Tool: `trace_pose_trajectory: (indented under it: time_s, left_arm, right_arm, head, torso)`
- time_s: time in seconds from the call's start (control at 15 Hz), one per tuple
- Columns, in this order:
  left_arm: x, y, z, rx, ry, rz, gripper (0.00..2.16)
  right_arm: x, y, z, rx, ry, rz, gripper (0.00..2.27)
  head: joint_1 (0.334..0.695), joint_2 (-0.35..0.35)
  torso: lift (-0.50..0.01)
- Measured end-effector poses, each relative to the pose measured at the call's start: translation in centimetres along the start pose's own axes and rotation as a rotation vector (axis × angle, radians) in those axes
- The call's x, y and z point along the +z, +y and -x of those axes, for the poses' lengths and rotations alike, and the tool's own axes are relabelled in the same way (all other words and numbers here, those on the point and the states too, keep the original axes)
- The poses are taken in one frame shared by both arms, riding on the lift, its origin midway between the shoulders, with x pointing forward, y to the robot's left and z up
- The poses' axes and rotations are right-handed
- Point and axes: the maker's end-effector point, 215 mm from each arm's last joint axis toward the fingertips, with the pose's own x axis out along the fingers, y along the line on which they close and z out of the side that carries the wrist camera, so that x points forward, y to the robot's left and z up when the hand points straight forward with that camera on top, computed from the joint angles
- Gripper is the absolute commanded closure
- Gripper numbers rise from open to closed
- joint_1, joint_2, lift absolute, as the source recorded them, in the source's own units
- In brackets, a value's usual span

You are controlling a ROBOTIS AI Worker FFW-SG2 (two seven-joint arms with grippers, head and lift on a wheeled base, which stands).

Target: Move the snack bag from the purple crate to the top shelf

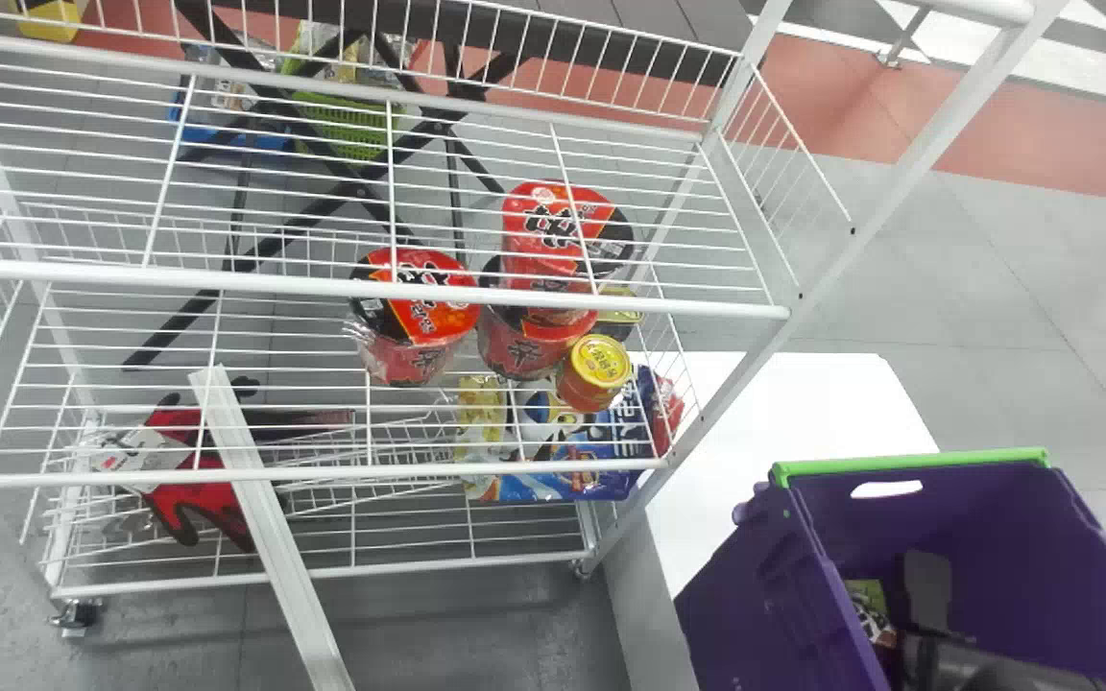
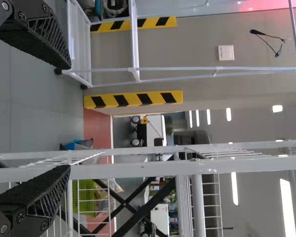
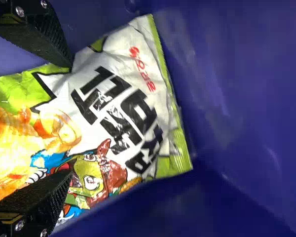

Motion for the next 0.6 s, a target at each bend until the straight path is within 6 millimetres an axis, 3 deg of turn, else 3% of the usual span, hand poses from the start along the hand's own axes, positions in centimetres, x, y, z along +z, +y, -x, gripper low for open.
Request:
trace_pose_trajectory:
  time_s: [0.07, 0.27, 0.33, 0.4, 0.47, 0.6]
  left_arm:
    - [-0.01, 0.15, 0.04, 0.001, 0.000, 0.000, 0.10]
    - [0.06, 0.21, 0.13, 0.000, -0.001, -0.002, 0.10]
    - [0.04, 0.14, 0.16, -0.002, -0.001, -0.001, 0.10]
    - [0.06, 0.07, 0.15, -0.003, -0.001, -0.001, 0.10]
    - [0.08, 0.06, 0.14, -0.003, -0.002, 0.000, 0.10]
    - [0.07, -0.04, 0.14, -0.004, -0.002, 0.001, 0.10]
  right_arm:
    - [-0.06, 0.07, -0.08, 0.000, -0.003, 0.008, 0.11]
    - [-0.15, 0.20, -0.12, 0.003, -0.003, 0.014, 0.62]
    - [-0.16, 0.18, -0.12, 0.003, -0.002, 0.017, 0.93]
    - [-0.16, 0.13, -0.12, 0.001, -0.002, 0.019, 1.39]
    - [-0.16, 0.00, -0.12, -0.005, -0.002, 0.019, 1.63]
    - [-0.23, -0.18, -0.12, -0.012, -0.001, 0.016, 1.77]
  head:
    - [0.695, -0.350]
    - [0.695, -0.350]
    - [0.695, -0.350]
    - [0.695, -0.350]
    - [0.695, -0.350]
    - [0.695, -0.350]
  torso:
    - [-0.453]
    - [-0.453]
    - [-0.453]
    - [-0.453]
    - [-0.453]
    - [-0.453]
